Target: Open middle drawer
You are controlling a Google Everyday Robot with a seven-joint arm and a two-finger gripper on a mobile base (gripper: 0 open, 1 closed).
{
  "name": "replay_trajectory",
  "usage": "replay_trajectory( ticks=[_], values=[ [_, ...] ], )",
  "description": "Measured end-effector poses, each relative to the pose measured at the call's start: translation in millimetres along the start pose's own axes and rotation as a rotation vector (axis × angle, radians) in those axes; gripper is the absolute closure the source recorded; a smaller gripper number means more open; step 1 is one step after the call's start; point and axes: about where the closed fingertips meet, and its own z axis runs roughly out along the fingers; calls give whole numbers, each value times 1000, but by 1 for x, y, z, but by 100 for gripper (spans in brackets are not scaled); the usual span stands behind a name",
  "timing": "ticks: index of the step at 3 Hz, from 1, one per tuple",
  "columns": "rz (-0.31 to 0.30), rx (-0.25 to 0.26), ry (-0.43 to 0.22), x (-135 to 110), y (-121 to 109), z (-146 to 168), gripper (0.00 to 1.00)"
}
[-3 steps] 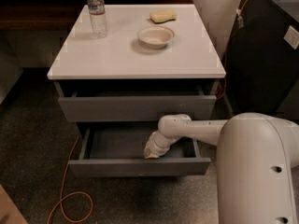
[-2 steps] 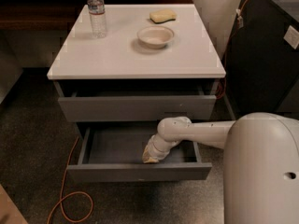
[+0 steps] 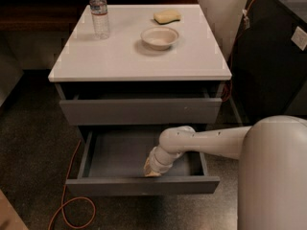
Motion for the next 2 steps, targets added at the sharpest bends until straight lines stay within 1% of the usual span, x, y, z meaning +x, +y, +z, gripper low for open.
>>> replay_trajectory(
  ticks=[1, 2],
  values=[
    [-6, -34, 22, -2, 25, 5, 100],
    [-8, -51, 39, -2, 41, 7, 100]
  ],
)
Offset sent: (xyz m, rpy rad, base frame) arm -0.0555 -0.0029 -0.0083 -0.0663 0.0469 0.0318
